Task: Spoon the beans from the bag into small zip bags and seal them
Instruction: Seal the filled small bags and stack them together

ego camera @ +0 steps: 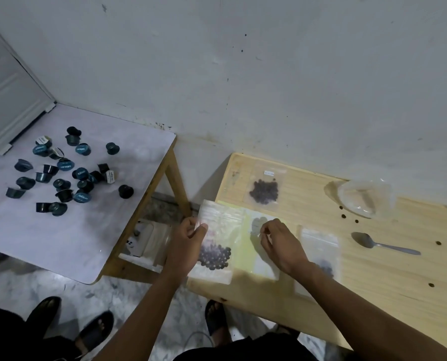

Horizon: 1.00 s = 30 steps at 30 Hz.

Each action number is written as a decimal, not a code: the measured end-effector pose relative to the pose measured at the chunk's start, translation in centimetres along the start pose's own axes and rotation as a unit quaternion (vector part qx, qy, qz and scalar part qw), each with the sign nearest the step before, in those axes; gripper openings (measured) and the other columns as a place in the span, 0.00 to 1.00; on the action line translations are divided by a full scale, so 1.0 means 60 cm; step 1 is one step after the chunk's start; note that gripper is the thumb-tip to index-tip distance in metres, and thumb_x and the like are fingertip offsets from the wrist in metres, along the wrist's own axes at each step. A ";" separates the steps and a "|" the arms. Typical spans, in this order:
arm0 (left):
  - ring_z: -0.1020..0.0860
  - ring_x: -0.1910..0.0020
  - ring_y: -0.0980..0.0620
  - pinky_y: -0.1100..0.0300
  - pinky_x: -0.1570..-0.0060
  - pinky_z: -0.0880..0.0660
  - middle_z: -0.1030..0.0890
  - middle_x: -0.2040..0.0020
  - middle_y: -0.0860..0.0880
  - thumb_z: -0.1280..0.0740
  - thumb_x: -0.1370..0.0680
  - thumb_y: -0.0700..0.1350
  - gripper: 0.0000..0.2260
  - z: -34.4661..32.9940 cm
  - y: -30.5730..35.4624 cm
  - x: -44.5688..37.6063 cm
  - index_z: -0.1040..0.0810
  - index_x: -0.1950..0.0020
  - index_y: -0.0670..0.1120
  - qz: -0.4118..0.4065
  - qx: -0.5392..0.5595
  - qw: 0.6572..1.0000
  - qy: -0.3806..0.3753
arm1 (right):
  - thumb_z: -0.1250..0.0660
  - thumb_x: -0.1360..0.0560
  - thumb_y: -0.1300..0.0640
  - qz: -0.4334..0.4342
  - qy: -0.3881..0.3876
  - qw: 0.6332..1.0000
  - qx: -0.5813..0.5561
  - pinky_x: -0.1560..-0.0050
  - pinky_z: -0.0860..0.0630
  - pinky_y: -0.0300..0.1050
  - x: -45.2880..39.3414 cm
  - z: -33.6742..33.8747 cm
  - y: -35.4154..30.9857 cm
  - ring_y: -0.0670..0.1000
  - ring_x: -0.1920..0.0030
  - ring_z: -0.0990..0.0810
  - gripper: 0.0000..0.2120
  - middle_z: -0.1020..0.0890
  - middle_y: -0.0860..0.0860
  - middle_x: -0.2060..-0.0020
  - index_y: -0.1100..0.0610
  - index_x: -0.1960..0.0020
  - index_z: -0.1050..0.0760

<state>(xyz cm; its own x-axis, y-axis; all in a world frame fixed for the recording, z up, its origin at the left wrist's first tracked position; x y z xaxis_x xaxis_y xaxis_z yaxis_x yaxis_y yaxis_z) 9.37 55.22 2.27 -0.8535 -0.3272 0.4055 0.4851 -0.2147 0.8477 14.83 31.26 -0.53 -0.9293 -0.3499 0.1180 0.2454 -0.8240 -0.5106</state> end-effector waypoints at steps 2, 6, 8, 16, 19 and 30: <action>0.25 0.64 0.49 0.58 0.63 0.31 0.21 0.57 0.35 0.35 0.21 0.51 0.13 -0.011 0.012 0.000 0.24 0.52 0.40 -0.005 0.013 1.000 -0.014 | 0.41 0.19 0.56 -0.051 0.023 0.993 -0.103 0.55 0.28 0.42 0.009 0.029 0.005 0.49 0.57 0.26 0.03 0.25 0.49 0.56 0.54 0.52 0.30; 0.19 0.54 0.53 0.57 0.56 0.26 0.16 0.54 0.49 0.35 0.20 0.53 0.08 -0.041 0.036 -0.002 0.21 0.47 0.50 -0.002 0.016 0.999 -0.048 | 0.37 0.21 0.59 -0.120 0.059 0.949 -0.284 0.60 0.29 0.34 0.014 0.086 -0.004 0.45 0.58 0.23 0.02 0.21 0.49 0.56 0.55 0.52 0.30; 0.19 0.50 0.54 0.59 0.54 0.25 0.17 0.51 0.53 0.35 0.20 0.53 0.08 -0.055 0.050 -0.002 0.21 0.45 0.52 -0.009 0.014 0.998 -0.061 | 0.34 0.23 0.61 -0.101 0.076 0.938 -0.322 0.57 0.28 0.37 0.012 0.119 -0.018 0.45 0.59 0.24 0.05 0.22 0.52 0.57 0.58 0.52 0.31; 0.20 0.59 0.66 0.65 0.60 0.27 0.17 0.56 0.59 0.35 0.20 0.49 0.03 -0.093 0.129 0.019 0.22 0.48 0.54 -0.063 0.019 0.995 -0.080 | 0.37 0.21 0.62 0.002 0.089 0.959 -0.268 0.60 0.31 0.31 0.008 0.197 -0.080 0.42 0.63 0.26 0.04 0.23 0.33 0.63 0.57 0.50 0.24; 0.20 0.60 0.67 0.65 0.61 0.29 0.16 0.59 0.59 0.35 0.20 0.49 0.03 -0.102 0.143 0.023 0.22 0.49 0.54 -0.071 0.022 0.994 -0.086 | 0.37 0.21 0.62 0.005 0.102 0.963 -0.250 0.62 0.32 0.30 0.010 0.204 -0.091 0.41 0.64 0.25 0.07 0.22 0.32 0.63 0.56 0.48 0.21; 0.18 0.55 0.64 0.57 0.50 0.26 0.15 0.55 0.59 0.38 0.19 0.44 0.05 -0.124 0.161 0.038 0.23 0.49 0.52 -0.072 0.022 0.989 -0.125 | 0.32 0.24 0.58 -0.068 0.098 0.956 -0.267 0.64 0.29 0.33 0.002 0.182 -0.089 0.43 0.66 0.24 0.17 0.21 0.49 0.65 0.49 0.41 0.35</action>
<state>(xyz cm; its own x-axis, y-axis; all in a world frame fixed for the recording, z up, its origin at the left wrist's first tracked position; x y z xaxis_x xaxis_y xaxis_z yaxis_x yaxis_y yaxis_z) 13.52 45.56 8.81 -0.9362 -0.0576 0.3466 0.3510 -0.1997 0.9148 16.44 30.75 11.53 -0.9893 -0.1226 0.0792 -0.0085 -0.4934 -0.8698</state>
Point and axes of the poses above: each hand's wrist, its own x-axis away from the middle knuckle, its own z-axis out of the back of the hand, y = z × x, the point moved 8 cm from there along -x, towards the middle knuckle
